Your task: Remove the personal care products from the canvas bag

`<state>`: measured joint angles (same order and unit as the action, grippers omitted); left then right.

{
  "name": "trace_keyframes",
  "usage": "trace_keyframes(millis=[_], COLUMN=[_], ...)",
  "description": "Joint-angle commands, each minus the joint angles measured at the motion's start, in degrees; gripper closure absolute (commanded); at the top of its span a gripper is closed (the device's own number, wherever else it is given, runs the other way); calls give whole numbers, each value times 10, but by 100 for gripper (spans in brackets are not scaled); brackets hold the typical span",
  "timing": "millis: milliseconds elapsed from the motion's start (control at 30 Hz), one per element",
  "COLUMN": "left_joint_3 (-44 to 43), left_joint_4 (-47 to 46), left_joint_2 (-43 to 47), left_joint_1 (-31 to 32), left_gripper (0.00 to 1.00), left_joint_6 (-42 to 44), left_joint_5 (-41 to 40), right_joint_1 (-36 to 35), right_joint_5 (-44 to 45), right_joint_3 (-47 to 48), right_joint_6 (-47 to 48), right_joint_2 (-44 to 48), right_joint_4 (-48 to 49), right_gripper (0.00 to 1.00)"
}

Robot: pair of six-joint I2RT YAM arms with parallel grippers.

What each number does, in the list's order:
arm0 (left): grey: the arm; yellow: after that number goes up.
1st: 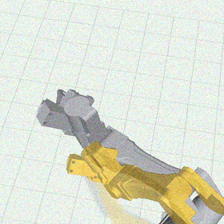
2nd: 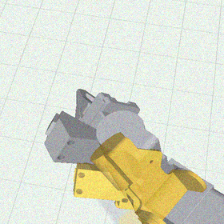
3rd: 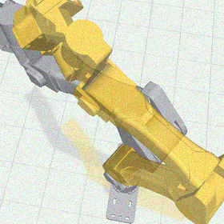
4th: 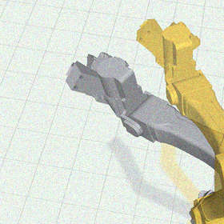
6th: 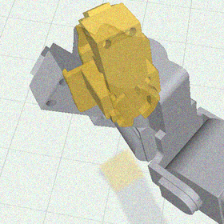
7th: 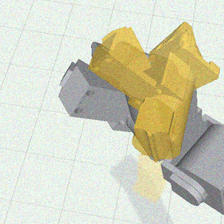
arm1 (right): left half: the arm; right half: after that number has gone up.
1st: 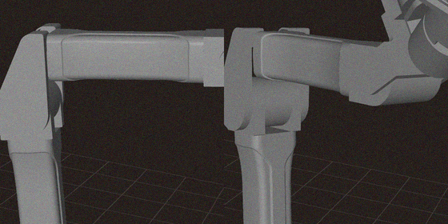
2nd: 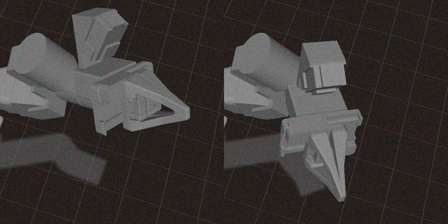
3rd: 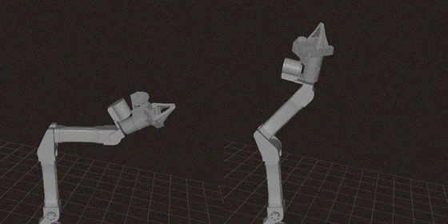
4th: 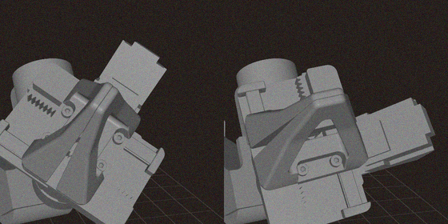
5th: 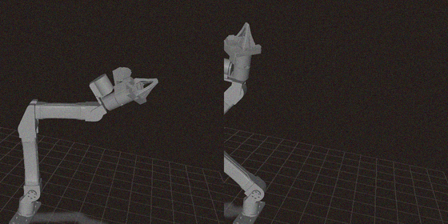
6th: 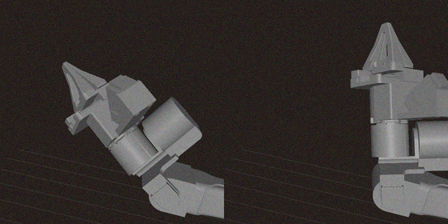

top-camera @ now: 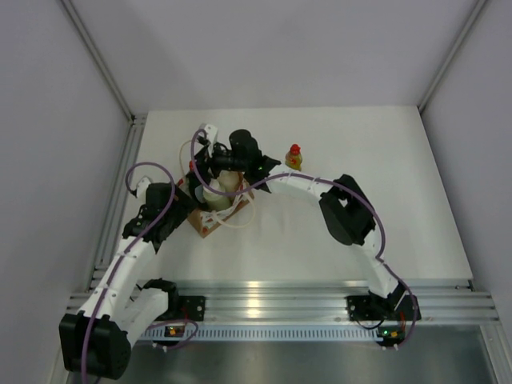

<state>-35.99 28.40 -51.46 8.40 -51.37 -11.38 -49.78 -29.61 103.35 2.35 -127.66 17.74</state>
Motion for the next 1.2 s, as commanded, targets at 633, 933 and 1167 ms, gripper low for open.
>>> trace_keyframes(millis=[633,933,1167], left_joint_3=[8,8,4], left_joint_4=[-15,-14,-15], left_joint_2=[26,33,44], left_joint_1=[0,0,0], left_gripper=[16,16,16], left_joint_6=[-1,-2,-12], left_joint_5=[-11,-11,6], right_joint_1=[-13,-23,-32], right_joint_5=[-1,10,40], right_joint_3=[48,-24,-59], right_joint_6=[-13,-9,2], right_joint_2=[-36,33,93], right_joint_4=[97,150,168], right_gripper=[95,100,100])
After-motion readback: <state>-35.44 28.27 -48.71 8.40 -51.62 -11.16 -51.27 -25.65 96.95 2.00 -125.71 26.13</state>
